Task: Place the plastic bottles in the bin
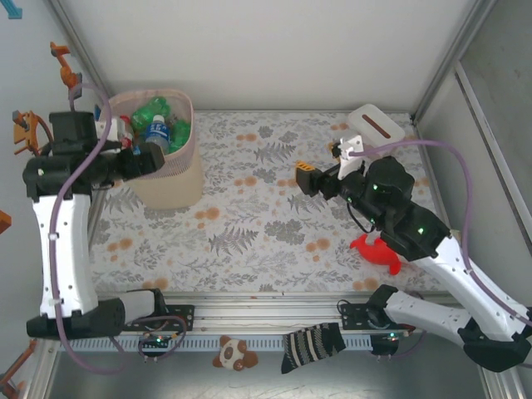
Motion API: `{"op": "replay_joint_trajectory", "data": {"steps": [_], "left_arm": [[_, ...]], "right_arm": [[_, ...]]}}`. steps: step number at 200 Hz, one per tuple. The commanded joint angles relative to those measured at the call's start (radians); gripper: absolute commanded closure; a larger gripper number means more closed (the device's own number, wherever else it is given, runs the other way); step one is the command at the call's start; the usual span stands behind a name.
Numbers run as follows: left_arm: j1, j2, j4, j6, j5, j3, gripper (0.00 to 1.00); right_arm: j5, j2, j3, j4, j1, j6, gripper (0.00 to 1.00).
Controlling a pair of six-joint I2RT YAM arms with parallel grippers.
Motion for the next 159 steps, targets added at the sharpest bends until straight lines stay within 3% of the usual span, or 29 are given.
{"op": "replay_joint_trajectory", "data": {"steps": [1,31,71,109,159], "left_arm": [[0.004,-0.107,0.127,-0.045,0.007,-0.173,0.03],[0.003,-0.24,0.28,-0.101,-0.017,-0.448,0.03],[-0.01,-0.331,0.521,-0.142,-0.138,-0.755,0.03],[-0.053,-0.336,0.819,-0.061,-0.245,-0.965,0.03],[-0.099,-0.243,1.274,0.031,-0.426,-1.205,0.03]], "right_arm": [[0.21,-0.045,-0.057,-0.064,-0.004,-0.004,0.03],[0.313,-0.07,-0.161,-0.083,-0.064,0.006,0.0],[0.296,-0.066,-0.32,-0.059,-0.288,0.062,0.01],[0.306,0.001,-0.529,0.14,-0.466,0.043,0.01],[0.262,0.186,-0.698,0.457,-0.618,0.01,0.01]]}}
